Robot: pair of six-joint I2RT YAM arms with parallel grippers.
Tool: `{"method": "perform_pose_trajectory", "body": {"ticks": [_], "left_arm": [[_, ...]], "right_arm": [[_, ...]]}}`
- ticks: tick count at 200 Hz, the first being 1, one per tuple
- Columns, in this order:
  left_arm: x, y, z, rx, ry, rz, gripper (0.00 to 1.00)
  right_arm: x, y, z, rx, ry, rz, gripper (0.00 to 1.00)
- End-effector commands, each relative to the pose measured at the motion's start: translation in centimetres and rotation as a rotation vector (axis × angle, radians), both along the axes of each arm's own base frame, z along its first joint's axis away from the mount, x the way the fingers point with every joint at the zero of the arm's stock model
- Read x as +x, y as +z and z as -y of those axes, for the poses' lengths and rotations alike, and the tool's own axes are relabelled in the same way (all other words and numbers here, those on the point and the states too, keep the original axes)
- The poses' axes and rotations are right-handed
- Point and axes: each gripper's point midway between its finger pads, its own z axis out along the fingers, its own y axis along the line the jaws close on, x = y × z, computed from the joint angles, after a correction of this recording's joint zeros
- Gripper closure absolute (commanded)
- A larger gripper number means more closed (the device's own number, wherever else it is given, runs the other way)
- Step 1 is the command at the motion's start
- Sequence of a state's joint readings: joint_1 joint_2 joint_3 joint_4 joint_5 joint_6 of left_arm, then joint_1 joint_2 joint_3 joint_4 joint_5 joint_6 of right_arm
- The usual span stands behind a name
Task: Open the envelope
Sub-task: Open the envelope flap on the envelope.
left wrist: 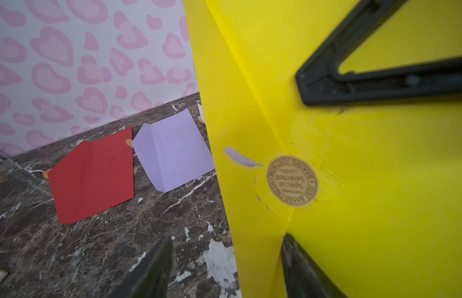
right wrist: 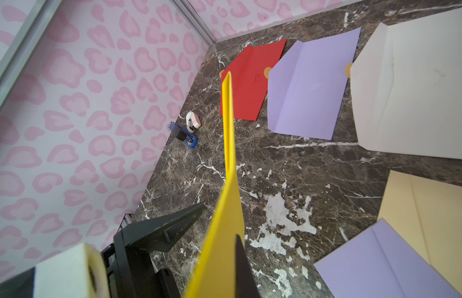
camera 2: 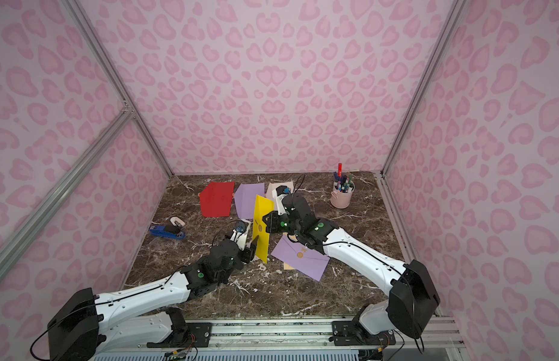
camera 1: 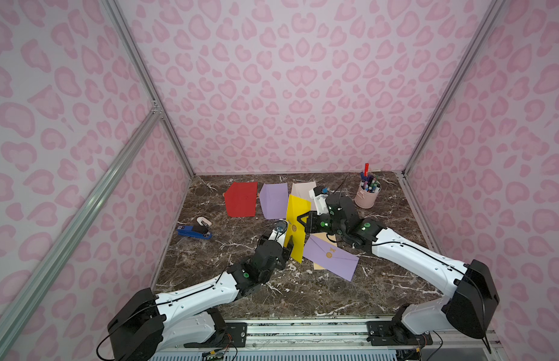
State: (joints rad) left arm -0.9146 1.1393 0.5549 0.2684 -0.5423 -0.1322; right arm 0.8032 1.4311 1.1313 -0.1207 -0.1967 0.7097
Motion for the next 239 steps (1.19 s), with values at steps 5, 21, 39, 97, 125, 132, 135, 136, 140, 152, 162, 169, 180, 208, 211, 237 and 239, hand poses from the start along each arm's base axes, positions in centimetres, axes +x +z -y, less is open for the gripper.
{"method": "perform_pose_trajectory", "body": {"ticks": [5, 21, 39, 97, 125, 132, 135, 136, 140, 152, 162, 169, 180, 208, 211, 237, 239], "left_arm": [[0.2, 0.5, 0.0, -0.016, 0.010, 0.009, 0.31], [0.2, 0.5, 0.0, -0.016, 0.015, 0.009, 0.31], [0.3, 0.4, 0.0, -0.013, 0.016, 0.003, 0.31], [0.5, 0.6, -0.3, -0.008, 0.036, 0.005, 0.31], [0.5, 0.8, -0.5, -0.008, 0.054, 0.004, 0.31], [0.6, 0.8, -0.6, -0.006, 0.057, 0.006, 0.31], [0.6, 0.9, -0.6, -0.006, 0.058, 0.007, 0.31], [0.6, 0.9, -0.6, -0.005, 0.059, 0.007, 0.31], [0.6, 0.9, -0.6, -0.005, 0.062, 0.008, 0.31], [0.6, 0.9, -0.7, -0.001, 0.065, 0.008, 0.30], [0.7, 0.8, -0.8, 0.001, 0.072, 0.008, 0.30], [0.7, 0.8, -0.9, 0.001, 0.075, 0.008, 0.30], [0.7, 0.7, -1.0, 0.006, 0.083, 0.008, 0.29], [0.8, 0.6, -1.1, 0.014, 0.095, 0.005, 0.28], [0.8, 0.5, -1.2, 0.015, 0.097, 0.004, 0.28], [0.8, 0.4, -1.3, 0.012, 0.104, 0.003, 0.26], [0.8, 0.5, -1.4, 0.012, 0.105, 0.004, 0.26]], "right_arm": [[-0.1, 0.7, -0.4, 0.020, 0.013, 0.010, 1.00], [0.0, 0.8, -0.4, 0.018, 0.014, 0.011, 1.00], [-0.1, 0.8, -0.5, 0.016, 0.017, 0.011, 1.00], [-0.2, 0.8, -0.8, 0.015, 0.027, 0.013, 1.00], [-0.2, 0.7, -0.8, 0.013, 0.028, 0.010, 1.00], [-0.3, 0.7, -0.9, 0.013, 0.030, 0.010, 1.00], [-0.2, 0.8, -0.8, 0.014, 0.029, 0.010, 1.00], [-0.3, 0.8, -0.9, 0.014, 0.030, 0.010, 1.00], [-0.3, 0.8, -0.9, 0.014, 0.031, 0.010, 1.00], [-0.3, 0.9, -0.9, 0.016, 0.032, 0.011, 1.00], [-0.3, 0.8, -0.9, 0.012, 0.033, 0.010, 1.00], [-0.3, 0.9, -0.9, 0.013, 0.033, 0.010, 1.00], [-0.3, 0.9, -1.0, 0.013, 0.035, 0.012, 1.00], [-0.4, 1.0, -0.9, 0.012, 0.034, 0.013, 1.00], [-0.3, 0.9, -0.8, 0.011, 0.032, 0.013, 1.00], [-0.3, 0.7, -1.0, 0.008, 0.037, 0.011, 1.00], [-0.3, 0.6, -1.0, 0.006, 0.037, 0.009, 1.00]]}}
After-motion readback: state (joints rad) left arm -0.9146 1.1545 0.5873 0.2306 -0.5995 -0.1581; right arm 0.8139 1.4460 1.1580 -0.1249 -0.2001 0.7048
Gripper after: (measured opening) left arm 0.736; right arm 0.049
